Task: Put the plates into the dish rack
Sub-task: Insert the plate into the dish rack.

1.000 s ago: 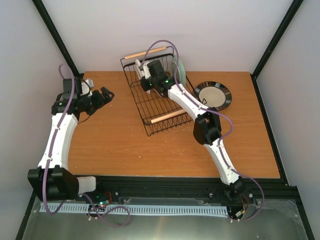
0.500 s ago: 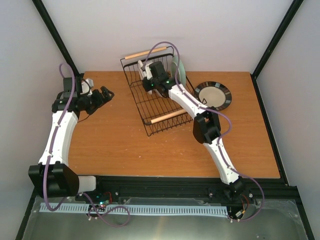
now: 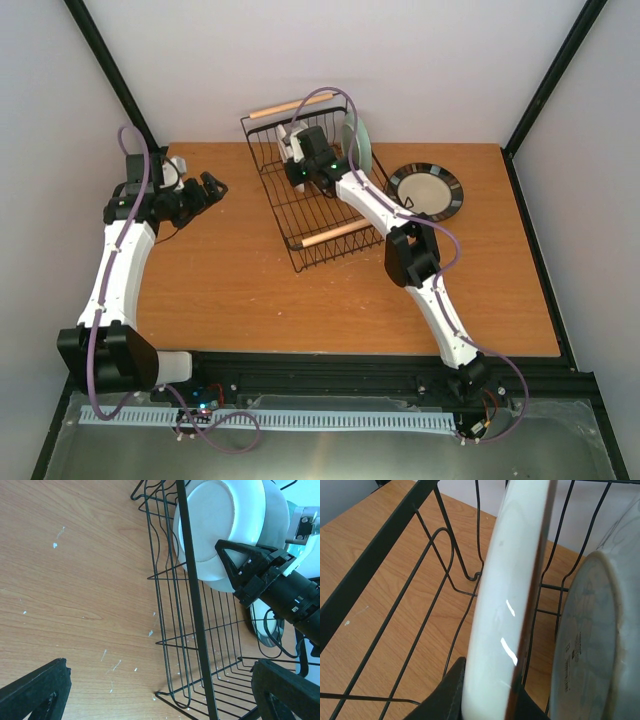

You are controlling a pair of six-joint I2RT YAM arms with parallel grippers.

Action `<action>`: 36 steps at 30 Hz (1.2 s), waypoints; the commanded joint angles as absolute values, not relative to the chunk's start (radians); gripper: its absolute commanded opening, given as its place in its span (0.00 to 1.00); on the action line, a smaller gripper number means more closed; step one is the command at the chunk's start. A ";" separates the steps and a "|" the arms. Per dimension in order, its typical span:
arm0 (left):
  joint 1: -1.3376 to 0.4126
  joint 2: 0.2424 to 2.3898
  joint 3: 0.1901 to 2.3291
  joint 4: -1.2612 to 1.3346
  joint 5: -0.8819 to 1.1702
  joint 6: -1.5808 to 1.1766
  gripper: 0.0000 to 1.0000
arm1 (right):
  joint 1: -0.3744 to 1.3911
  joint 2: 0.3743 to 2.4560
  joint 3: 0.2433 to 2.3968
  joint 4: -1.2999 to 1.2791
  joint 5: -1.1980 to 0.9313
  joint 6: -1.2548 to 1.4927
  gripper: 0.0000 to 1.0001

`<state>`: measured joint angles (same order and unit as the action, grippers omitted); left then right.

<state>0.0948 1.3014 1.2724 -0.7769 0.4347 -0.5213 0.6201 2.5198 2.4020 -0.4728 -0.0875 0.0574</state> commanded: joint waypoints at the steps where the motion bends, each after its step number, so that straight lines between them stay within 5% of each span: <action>1: 0.106 1.298 1.312 -0.758 0.442 -0.495 1.00 | 0.631 2.487 2.393 -0.381 -0.086 0.041 0.12; 26: 0.107 1.242 1.272 -0.756 0.448 -0.502 1.00 | 0.669 2.410 2.289 -0.406 -0.021 0.008 0.31; 36: 0.107 1.226 1.242 -0.740 0.473 -0.520 1.00 | 0.670 2.236 2.033 -0.332 0.010 0.001 0.43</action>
